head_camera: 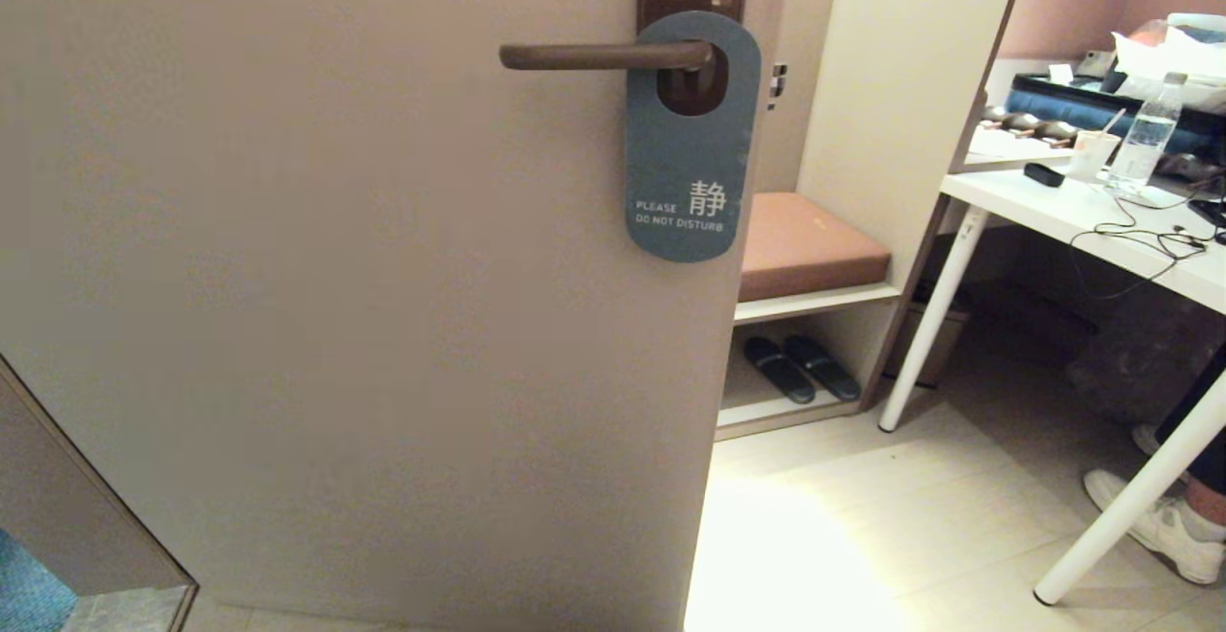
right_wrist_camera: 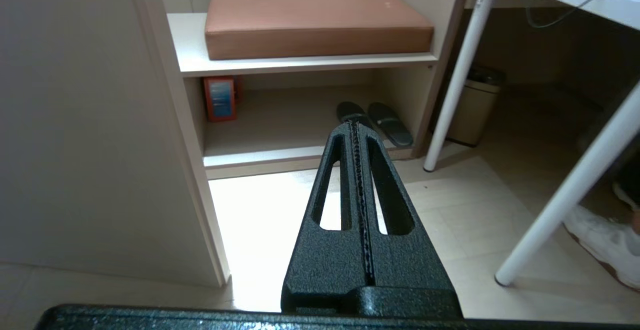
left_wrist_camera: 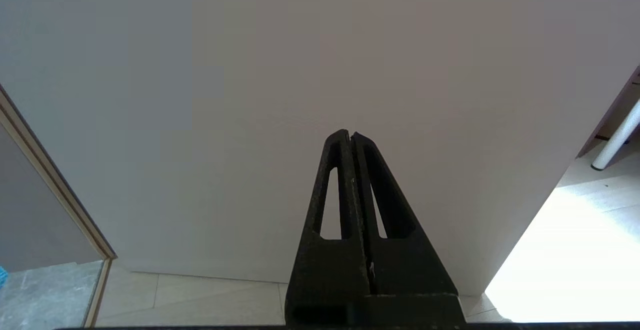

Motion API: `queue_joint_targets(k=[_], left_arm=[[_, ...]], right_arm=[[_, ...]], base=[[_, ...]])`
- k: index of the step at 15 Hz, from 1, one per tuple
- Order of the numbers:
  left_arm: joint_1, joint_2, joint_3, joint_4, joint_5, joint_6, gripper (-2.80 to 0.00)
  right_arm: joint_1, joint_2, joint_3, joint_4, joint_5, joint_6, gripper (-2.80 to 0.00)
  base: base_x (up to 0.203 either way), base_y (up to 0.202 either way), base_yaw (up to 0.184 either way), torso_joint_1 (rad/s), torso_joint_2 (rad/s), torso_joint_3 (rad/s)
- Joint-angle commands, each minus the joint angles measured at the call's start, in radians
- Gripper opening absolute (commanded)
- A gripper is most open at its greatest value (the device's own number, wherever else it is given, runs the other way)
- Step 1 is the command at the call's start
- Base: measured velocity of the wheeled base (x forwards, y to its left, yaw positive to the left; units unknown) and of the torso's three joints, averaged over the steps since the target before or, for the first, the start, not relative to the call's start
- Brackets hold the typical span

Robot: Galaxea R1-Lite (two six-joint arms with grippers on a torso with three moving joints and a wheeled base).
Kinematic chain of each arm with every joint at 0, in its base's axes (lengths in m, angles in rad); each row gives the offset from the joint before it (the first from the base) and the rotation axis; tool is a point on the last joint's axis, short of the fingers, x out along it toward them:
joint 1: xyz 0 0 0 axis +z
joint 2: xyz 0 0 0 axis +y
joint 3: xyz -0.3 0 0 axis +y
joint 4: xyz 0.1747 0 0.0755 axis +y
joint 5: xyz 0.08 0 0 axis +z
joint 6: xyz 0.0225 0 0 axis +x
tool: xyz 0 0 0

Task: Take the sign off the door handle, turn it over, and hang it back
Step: Take down the sign

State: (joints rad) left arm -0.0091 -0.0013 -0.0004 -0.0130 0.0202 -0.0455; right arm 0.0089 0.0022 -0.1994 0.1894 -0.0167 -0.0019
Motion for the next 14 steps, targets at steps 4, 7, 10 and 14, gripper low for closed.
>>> queue_joint_targets(k=[4,7,10,14], left_arm=[[0.000,0.001,0.000,-0.001,0.001,0.000,-2.80],[0.000,0.001,0.000,-0.001,0.000,0.000,-2.80],[0.000,0.001,0.000,-0.001,0.001,0.000,-2.80],[0.000,0.001,0.000,-0.001,0.000,0.000,-2.80]], right_arm=[[0.003,0.157,-0.231,0.103,-0.037,0.007,-2.80],[0.006,0.376,-0.383,0.097,-0.075,0.010,-2.80],[0.006,0.567,-0.476,0.073,-0.113,0.059,-2.80],[0.006,0.774,-0.569,0.061,-0.016,0.197,-2.80]], base=[[0.000,0.000,0.000,0.000,0.00,0.000],[0.000,0.000,0.000,0.000,0.00,0.000],[0.000,0.000,0.000,0.000,0.00,0.000],[0.000,0.000,0.000,0.000,0.00,0.000]])
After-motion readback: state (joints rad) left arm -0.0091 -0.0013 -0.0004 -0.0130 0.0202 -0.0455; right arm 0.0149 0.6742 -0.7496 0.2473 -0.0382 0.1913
